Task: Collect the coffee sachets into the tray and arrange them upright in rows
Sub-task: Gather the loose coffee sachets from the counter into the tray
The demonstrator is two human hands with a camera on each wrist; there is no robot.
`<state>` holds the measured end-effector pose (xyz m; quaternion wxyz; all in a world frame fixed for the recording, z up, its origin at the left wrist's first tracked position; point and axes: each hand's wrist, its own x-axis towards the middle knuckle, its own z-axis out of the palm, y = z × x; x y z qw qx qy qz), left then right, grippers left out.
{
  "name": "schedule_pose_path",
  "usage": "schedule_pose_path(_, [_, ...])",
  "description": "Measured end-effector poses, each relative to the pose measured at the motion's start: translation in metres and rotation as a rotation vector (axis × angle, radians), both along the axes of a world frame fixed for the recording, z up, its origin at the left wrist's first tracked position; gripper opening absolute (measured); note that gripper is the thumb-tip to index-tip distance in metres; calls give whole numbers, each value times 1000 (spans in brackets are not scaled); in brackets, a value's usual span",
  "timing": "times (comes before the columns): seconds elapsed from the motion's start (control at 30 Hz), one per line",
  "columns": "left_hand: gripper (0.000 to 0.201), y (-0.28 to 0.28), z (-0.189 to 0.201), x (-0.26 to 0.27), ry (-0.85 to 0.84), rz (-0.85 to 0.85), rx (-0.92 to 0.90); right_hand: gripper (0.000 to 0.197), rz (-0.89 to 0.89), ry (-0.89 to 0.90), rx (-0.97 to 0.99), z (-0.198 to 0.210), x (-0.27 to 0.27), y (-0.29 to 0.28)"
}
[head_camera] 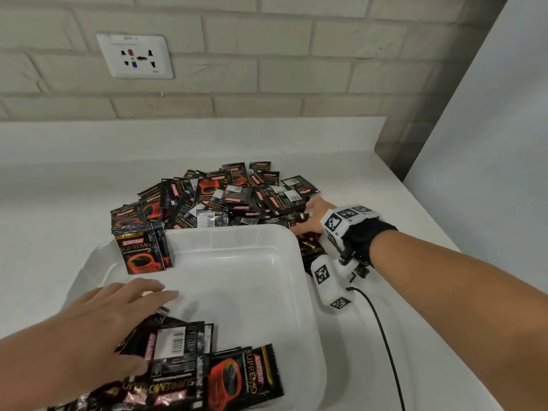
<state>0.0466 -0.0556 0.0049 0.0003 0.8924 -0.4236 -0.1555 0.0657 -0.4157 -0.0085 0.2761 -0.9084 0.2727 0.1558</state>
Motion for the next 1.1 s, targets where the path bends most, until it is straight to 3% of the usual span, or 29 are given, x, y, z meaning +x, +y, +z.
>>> schedule_pose_path(0.17, [128,0,11,-3,40,25,-146,93,-59,-12,35,-4,2,-3])
schedule_pose_path(0.27, [106,-9,20,-8,99,15,-193,71,-55,5,51,0,-3,-11])
schedule_pose_path(0.37, [85,-18,26,-11,79,-20,-227,56,-108,-1,208,1,-11,-21])
schedule_pose_path(0.43, [81,-21,26,-13,79,-20,-256,62,-124,10,276,1,-17,-28])
schedule_pose_path(0.57, [80,-24,26,-17,113,4,-292,96,-152,46,396,-9,-23,-51])
schedule_pose_path(0.7, [72,-18,20,-13,154,81,-305,50,-212,-60,458,22,-47,-44])
schedule_pose_path(0.8, [79,-9,12,-7,182,145,-293,38,-192,-114,497,34,-63,-55])
schedule_pose_path(0.87, [85,-4,7,-3,194,162,-261,32,-119,-102,458,38,-72,-57])
schedule_pose_path(1.0, [88,-6,4,-4,202,163,-222,22,133,70,171,26,-78,-50])
schedule_pose_path(1.1, [82,-11,12,-10,227,180,-253,36,222,132,47,13,-76,-37])
